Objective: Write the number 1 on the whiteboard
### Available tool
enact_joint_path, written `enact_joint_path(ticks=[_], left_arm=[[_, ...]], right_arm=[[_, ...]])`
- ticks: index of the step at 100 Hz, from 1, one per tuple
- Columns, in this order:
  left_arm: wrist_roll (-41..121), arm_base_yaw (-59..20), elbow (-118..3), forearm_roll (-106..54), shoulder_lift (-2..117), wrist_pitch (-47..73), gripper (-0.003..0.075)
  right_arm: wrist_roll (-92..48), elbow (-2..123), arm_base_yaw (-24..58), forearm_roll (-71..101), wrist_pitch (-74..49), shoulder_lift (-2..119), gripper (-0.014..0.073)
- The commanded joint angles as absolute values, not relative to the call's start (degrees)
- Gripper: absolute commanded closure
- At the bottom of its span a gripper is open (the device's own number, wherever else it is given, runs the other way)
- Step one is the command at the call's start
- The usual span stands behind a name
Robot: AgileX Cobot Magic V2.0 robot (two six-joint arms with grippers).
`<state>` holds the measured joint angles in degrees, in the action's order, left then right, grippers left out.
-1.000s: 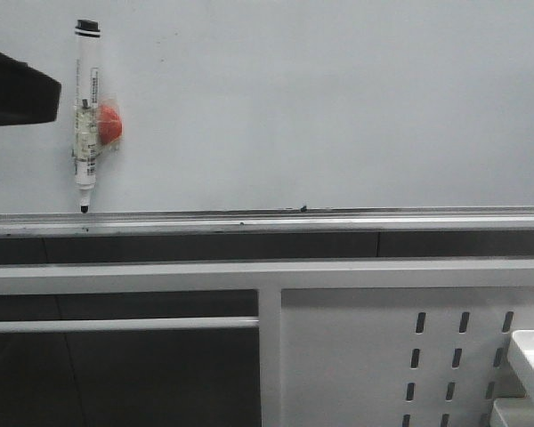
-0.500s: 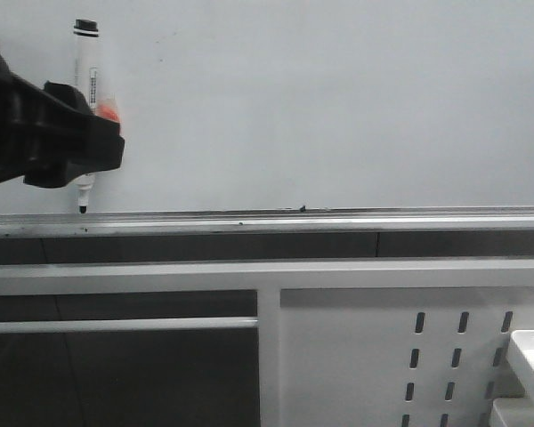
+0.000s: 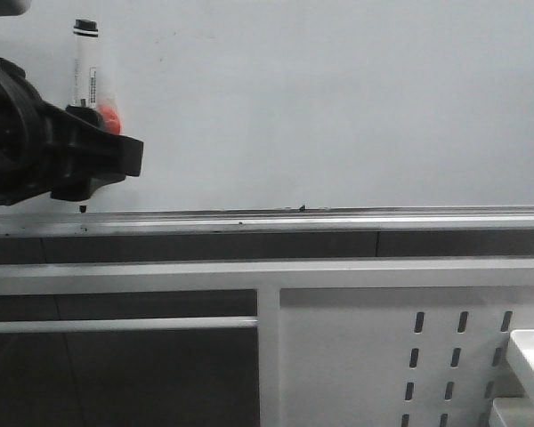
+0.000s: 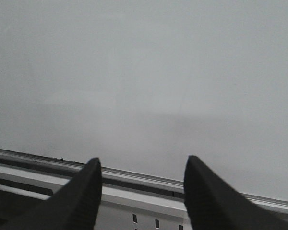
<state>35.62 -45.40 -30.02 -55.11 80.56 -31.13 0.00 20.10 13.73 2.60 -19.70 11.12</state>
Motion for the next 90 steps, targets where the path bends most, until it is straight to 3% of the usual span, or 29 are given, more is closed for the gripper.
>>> enact_joint_path(ticks=[1,19,29,56,78,90], left_arm=[[35.0,-45.62,-31.7,-54.05,79.41,-37.02,0.0353],[35.0,-45.62,-33.34,-54.05,79.44,-37.02,0.0357],[35.0,-45.62,-34.16,-53.95,79.68,-37.12,0.0407],[35.46,-45.62,-34.57,-54.35,80.17,-36.89,0.0743],[39.52,-46.09,-34.57,-48.12,76.34,-28.87,0.074],[41.78,-48.02,-34.57,-35.84,71.75,-19.34,0.074]], right_arm=[[-0.45,22.2,13.52,2.18,-15.35,12.16,0.0245],[-0.45,22.2,13.52,2.18,-15.35,12.16,0.0245],[-0.45,22.2,13.52,2.18,-15.35,12.16,0.0245],[-0.45,22.2,13.52,2.81,-15.46,12.16,0.0245],[-2.38,24.02,13.63,8.61,-21.47,12.16,0.0247],[-23.49,27.5,15.99,21.54,-25.75,13.27,0.0249]])
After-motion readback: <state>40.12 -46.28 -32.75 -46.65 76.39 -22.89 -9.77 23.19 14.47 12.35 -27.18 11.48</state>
